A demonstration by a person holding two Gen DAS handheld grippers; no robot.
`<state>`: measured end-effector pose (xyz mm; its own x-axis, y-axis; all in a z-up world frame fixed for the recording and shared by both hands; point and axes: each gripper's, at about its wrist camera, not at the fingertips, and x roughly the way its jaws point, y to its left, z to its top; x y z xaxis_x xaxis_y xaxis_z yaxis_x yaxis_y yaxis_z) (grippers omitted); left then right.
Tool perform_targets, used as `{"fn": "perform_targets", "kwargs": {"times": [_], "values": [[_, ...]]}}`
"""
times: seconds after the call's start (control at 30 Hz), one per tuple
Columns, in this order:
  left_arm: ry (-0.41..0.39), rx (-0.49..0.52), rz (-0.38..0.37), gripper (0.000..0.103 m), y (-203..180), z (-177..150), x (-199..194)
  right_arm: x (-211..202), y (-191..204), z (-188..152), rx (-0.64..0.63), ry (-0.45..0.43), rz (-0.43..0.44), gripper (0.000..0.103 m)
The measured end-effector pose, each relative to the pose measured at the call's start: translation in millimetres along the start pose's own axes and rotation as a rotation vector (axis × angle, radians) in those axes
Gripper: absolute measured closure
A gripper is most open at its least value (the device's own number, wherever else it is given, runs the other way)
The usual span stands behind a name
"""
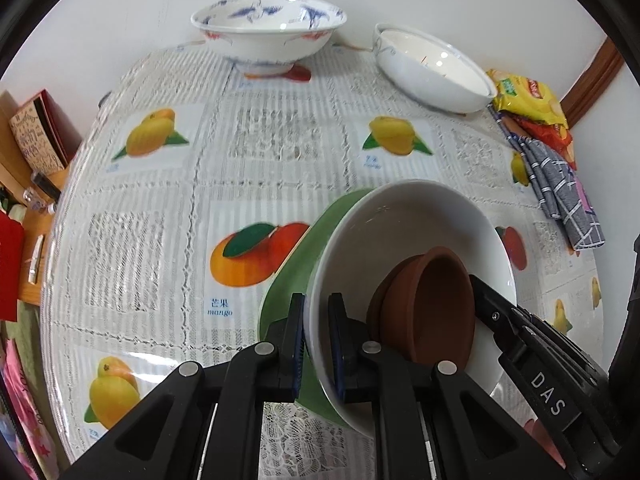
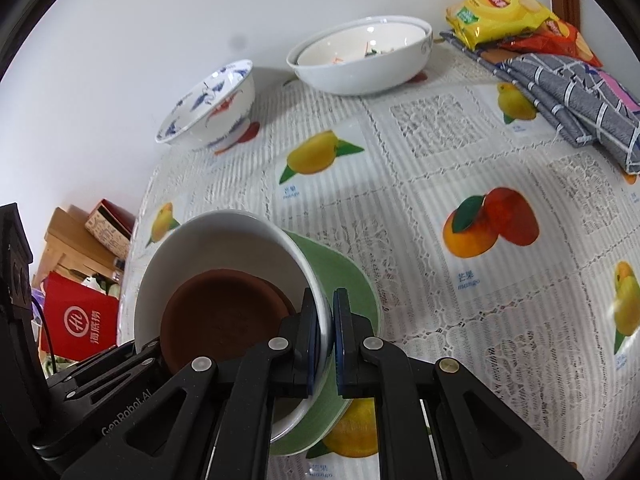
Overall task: Organize plates and bowls
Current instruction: 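Lower the white bowl with both grippers onto the pale-green plate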
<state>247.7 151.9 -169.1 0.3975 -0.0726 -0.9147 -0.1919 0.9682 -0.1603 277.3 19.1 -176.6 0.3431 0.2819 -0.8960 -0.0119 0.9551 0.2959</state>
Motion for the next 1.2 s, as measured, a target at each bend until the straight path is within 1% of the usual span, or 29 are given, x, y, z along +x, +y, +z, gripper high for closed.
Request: {"fn": "perform_targets", "kwargs": {"times": [0.07, 0.27, 0.4, 0.47, 0.53, 0.57, 0.77, 0.97, 1.07, 1.2], "values": [[-0.008, -0.002, -0.005, 0.091, 1, -1, 0, 1, -1, 0, 0.001, -0.013, 0.006, 0.095], [-0.003, -0.011, -0.022, 0.091, 4, 0, 2, 2, 4, -1, -0.034, -0.019, -0.016, 0.095], [0.003, -0.016, -0.031, 0.09, 7, -1, 3, 2, 4, 0, -0.037, -0.022, -0.008, 0.095], [0.004, -0.018, -0.03, 0.088, 7, -1, 3, 2, 1, 0, -0.024, -0.02, -0.002, 0.095], [0.006, -0.023, -0.036, 0.087, 9, -1, 3, 2, -2, 0, -0.013, -0.022, 0.005, 0.088], [0.007, -0.022, -0.036, 0.087, 9, -2, 3, 2, -3, 0, -0.01, -0.022, 0.007, 0.087], [0.012, -0.02, -0.026, 0.087, 8, -1, 3, 3, -2, 1, -0.014, -0.024, 0.007, 0.087], [0.018, -0.012, -0.001, 0.087, 5, 0, 3, 3, -2, 2, -0.012, -0.017, 0.01, 0.084], [0.011, 0.007, 0.041, 0.084, 1, 0, 0, 3, -4, 3, -0.004, -0.014, 0.024, 0.082], [-0.006, 0.02, 0.054, 0.083, -1, 2, -10, -3, -7, 4, 0.012, -0.025, 0.06, 0.082]]}}
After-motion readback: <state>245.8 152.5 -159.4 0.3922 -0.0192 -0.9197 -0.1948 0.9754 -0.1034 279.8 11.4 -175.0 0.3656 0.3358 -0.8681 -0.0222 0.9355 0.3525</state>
